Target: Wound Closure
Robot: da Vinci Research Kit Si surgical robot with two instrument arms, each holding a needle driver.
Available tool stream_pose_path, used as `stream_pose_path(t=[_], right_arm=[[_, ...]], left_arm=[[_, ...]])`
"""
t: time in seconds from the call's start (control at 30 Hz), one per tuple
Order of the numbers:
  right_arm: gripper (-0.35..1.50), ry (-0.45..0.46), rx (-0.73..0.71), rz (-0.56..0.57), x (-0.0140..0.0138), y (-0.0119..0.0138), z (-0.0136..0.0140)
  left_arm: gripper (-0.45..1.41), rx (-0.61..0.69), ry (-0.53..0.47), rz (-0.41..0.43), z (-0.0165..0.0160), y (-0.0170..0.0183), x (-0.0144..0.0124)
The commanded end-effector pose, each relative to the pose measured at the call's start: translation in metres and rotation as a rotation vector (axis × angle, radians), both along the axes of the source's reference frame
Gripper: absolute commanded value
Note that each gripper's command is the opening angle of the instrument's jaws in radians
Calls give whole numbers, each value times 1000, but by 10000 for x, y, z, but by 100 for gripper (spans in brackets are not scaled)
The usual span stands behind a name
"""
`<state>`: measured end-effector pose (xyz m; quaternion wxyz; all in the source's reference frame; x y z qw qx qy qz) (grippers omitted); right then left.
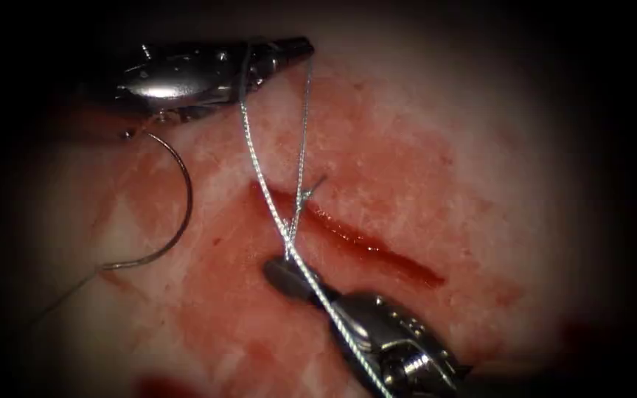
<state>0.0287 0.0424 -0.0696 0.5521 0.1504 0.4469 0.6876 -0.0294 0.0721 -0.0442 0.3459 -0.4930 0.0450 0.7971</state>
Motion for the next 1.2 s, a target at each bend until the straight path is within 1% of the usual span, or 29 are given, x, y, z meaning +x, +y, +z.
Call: stream_pose_path(t=[0.03,0.23,0.37,0.57,0.73,0.8,1.2], right_arm=[[-35,-6,-6,-2,3,-4,4],[-35,-30,-21,-23,4,-11,14],[-35,-39,-25,-35,8,-17,22],[-35,-38,-29,-67,11,-25,25],[-35,-24,-28,-85,14,-31,20],[-35,-23,-26,-92,19,-36,13],[-35,-15,-27,-104,24,-53,0]], left_arm=[[-35,-12,4,5,9,-5,-10],[-35,-56,58,45,20,-6,-16],[-35,-86,90,51,31,-3,-14],[-35,-133,143,56,42,-1,-12],[-35,-147,171,49,43,0,-12],[-35,-149,196,38,43,4,-12],[-35,-150,207,32,41,11,-12]])
